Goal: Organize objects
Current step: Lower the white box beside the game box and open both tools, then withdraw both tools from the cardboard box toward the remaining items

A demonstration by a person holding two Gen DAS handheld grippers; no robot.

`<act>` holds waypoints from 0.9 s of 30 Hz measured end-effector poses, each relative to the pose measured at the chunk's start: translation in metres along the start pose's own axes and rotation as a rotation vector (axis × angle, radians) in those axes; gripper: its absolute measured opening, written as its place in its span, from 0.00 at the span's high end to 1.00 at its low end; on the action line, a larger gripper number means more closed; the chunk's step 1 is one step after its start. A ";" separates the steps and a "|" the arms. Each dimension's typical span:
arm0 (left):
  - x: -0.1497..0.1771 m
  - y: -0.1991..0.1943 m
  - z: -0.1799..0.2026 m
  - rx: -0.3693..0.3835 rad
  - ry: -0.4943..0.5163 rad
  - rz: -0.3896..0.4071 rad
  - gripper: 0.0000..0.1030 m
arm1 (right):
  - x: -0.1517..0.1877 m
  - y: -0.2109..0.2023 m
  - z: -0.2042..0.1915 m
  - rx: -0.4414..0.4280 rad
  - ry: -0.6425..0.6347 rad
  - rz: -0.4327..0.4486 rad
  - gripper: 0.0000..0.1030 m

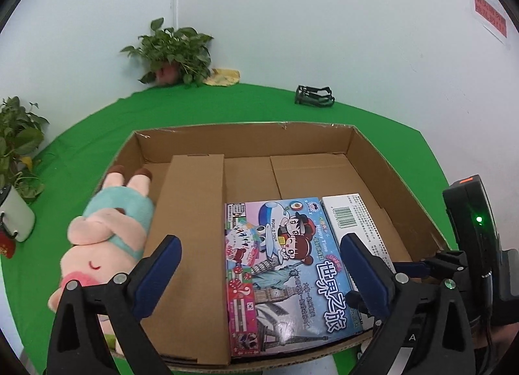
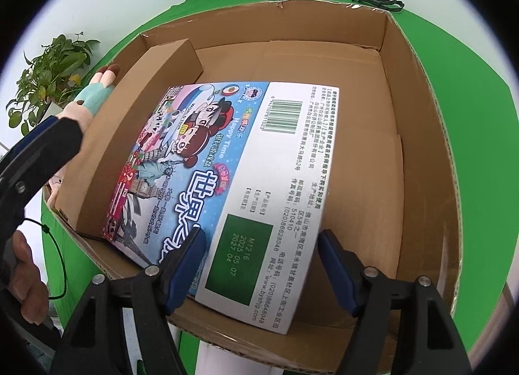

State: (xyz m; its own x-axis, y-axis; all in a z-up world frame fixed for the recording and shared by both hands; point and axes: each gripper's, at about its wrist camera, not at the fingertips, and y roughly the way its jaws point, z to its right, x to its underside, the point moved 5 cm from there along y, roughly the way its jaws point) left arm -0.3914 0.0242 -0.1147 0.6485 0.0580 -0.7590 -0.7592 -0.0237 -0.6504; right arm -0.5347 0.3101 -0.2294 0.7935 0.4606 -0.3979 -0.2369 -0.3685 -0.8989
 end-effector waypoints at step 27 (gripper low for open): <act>0.008 -0.004 -0.012 -0.066 0.027 0.020 0.02 | -0.017 0.012 -0.010 0.008 -0.090 -0.082 0.19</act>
State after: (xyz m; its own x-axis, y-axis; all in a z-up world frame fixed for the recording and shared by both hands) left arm -0.3827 0.0127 -0.1181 0.6354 0.0299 -0.7716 -0.7671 -0.0905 -0.6351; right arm -0.5454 0.2899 -0.2321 0.7571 0.5593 -0.3377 -0.1781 -0.3205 -0.9303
